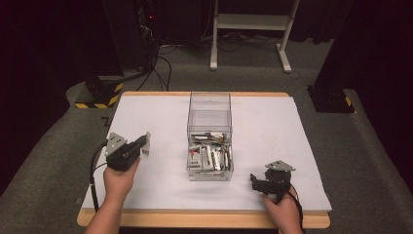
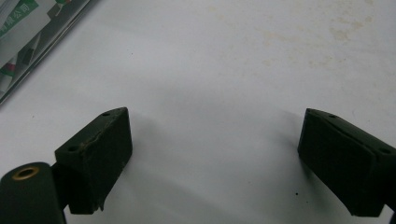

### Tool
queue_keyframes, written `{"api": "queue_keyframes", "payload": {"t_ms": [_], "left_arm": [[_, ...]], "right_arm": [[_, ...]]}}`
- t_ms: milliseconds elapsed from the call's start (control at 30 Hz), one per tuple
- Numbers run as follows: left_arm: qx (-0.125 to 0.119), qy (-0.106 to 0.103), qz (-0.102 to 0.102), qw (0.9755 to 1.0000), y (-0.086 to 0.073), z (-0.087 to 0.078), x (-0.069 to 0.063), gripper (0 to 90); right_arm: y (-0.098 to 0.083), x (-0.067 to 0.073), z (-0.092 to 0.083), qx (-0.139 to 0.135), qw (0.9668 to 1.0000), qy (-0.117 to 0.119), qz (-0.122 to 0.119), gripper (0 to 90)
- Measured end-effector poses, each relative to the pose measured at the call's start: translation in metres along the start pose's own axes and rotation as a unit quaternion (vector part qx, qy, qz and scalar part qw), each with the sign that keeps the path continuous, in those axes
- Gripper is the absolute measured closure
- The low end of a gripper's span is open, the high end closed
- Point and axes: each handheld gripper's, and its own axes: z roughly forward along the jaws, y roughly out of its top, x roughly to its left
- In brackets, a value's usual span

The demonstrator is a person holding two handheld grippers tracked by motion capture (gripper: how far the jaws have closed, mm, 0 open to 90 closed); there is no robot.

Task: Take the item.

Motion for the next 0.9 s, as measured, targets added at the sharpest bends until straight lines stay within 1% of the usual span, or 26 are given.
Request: {"api": "queue_keyframes", "payload": {"t_ms": [67,100,233,267,300,333,367,500,600,667,767,800,867,900], "left_arm": [[0.004,0.006,-0.001,1.0,0.0,0.004,0.005,89.3],[0.004,0.006,-0.001,1.0,0.0,0.004,0.005,89.3],[0.013,0.013,-0.003,0.9998,0.0,0.011,0.012,89.2],[0.013,0.013,-0.003,0.9998,0.0,0.011,0.012,89.2],[0.017,0.015,-0.005,0.9997,-0.001,0.014,0.016,89.3],[0.017,0.015,-0.005,0.9997,-0.001,0.014,0.016,89.3],[0.023,0.017,-0.007,0.9996,-0.002,0.018,0.019,89.3],[0.032,0.022,-0.008,0.9992,-0.004,0.023,0.024,89.2],[0.041,0.029,-0.006,0.9987,-0.006,0.027,0.028,89.3],[0.044,0.03,-0.005,0.9986,-0.006,0.028,0.029,89.3],[0.056,0.035,-0.005,0.9978,-0.008,0.033,0.033,89.3],[0.056,0.035,-0.005,0.9978,-0.008,0.033,0.033,89.3],[0.067,0.039,0.002,0.997,-0.011,0.038,0.035,89.3],[0.069,0.04,0.002,0.9968,-0.011,0.039,0.035,89.2]], "right_arm": [[0.0,0.0,0.0,0.0,1.0,0.0,-0.001,9.8],[0.0,0.0,0.0,0.0,1.0,0.0,-0.001,9.8],[0.0,0.0,0.0,0.0,1.0,0.0,0.0,9.9],[0.0,0.0,0.0,0.0,1.0,0.0,0.0,9.9],[0.0,0.0,0.0,0.0,1.0,0.0,-0.001,9.9],[0.0,0.0,0.0,0.0,1.0,0.0,-0.001,9.9],[0.0,0.0,0.0,0.0,1.0,0.0,-0.001,9.9],[0.0,0.0,0.0,0.0,1.0,0.0,-0.001,9.8],[0.0,0.0,0.0,0.0,1.0,0.0,-0.001,9.8],[0.0,0.0,0.0,0.0,1.0,0.0,-0.001,9.8],[0.0,0.0,0.0,0.0,1.0,0.0,-0.001,9.9],[0.0,0.0,0.0,0.0,1.0,0.0,-0.001,9.9],[0.0,0.0,0.0,0.0,1.0,0.0,-0.001,9.8],[0.0,0.0,0.0,0.0,1.0,0.0,-0.001,9.9]]}}
